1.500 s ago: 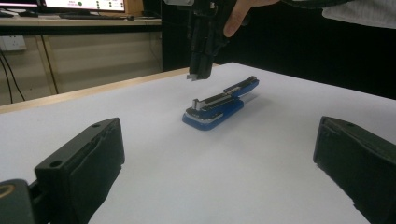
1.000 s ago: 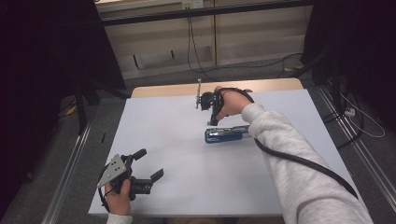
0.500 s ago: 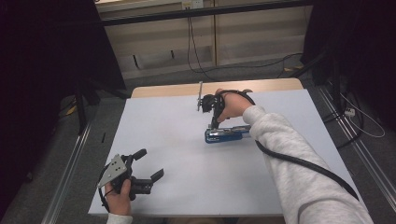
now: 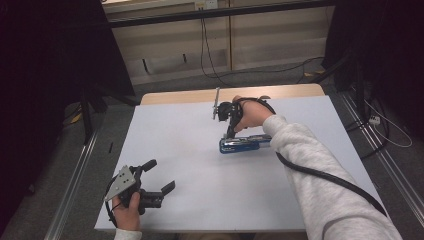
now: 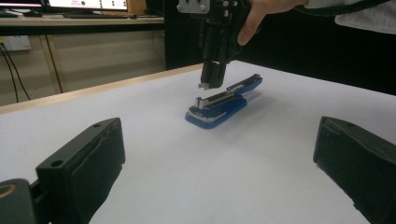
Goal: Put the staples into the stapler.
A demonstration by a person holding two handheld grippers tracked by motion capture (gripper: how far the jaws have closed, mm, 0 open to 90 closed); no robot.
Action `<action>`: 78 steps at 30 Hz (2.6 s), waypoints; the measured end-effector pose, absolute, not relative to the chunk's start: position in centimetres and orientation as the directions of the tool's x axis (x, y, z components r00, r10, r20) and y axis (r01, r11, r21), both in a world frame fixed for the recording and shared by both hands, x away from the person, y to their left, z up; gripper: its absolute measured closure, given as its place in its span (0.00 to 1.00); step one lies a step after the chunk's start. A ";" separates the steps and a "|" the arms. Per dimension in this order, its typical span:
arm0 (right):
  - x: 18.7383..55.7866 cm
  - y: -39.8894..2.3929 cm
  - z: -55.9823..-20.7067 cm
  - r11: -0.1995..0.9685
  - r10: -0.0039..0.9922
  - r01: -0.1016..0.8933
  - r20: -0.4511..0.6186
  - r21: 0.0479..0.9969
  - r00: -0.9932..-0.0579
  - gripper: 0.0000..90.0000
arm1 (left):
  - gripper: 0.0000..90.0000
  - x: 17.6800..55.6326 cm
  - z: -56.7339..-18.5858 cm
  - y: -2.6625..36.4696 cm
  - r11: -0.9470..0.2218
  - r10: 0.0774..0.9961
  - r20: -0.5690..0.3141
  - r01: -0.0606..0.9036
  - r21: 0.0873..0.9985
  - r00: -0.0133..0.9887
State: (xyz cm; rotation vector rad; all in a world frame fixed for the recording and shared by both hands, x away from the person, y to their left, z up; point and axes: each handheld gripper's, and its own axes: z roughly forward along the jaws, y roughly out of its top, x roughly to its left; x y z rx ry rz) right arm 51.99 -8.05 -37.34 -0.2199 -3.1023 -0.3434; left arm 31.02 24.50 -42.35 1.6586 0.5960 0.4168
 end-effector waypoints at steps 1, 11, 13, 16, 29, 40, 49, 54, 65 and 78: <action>51.9 -8.0 -37.3 0.965 0.139 0.143 0.034 0.218 -0.990 0.87 | 0.02 31.0 -42.3 24.5 -0.100 0.601 -0.056 0.144 0.984 0.798; 51.6 -8.1 -37.7 0.969 0.125 0.129 0.032 0.212 -0.992 0.87 | 0.02 31.0 -42.4 24.4 -0.101 0.603 -0.062 0.153 0.983 0.795; 51.5 -8.0 -37.9 0.969 0.126 0.131 0.036 0.211 -0.991 0.87 | 0.02 31.0 -42.4 24.4 -0.104 0.603 -0.055 0.147 0.984 0.796; 51.5 -8.0 -38.1 0.968 0.124 0.131 0.044 0.216 -0.991 0.87 | 0.02 31.0 -42.4 24.4 -0.108 0.600 -0.052 0.145 0.984 0.798; 51.7 -8.2 -38.4 0.972 0.125 0.131 0.043 0.198 -0.991 0.87 | 0.02 31.0 -42.4 24.4 -0.105 0.603 -0.055 0.147 0.984 0.796; 51.9 -8.1 -38.8 0.973 0.116 0.124 0.053 0.195 -0.992 0.87 | 0.02 31.0 -42.4 24.4 -0.110 0.604 -0.052 0.147 0.983 0.796; 52.0 -8.2 -38.4 0.972 0.121 0.128 0.048 0.195 -0.991 0.87 | 0.02 31.0 -42.4 24.4 -0.109 0.603 -0.054 0.149 0.983 0.796; 52.0 -8.2 -38.7 0.973 0.117 0.125 0.053 0.193 -0.992 0.87 | 0.02 31.0 -42.4 24.4 -0.106 0.601 -0.057 0.151 0.983 0.797; 52.0 -8.0 -38.9 0.977 0.110 0.116 0.046 0.181 -0.993 0.87 | 0.02 31.0 -42.4 24.4 -0.103 0.599 -0.059 0.150 0.983 0.799; 52.0 -7.6 -39.1 0.977 0.105 0.110 0.038 0.183 -0.994 0.87 | 0.02 31.0 -42.4 24.4 -0.105 0.594 -0.064 0.156 0.982 0.802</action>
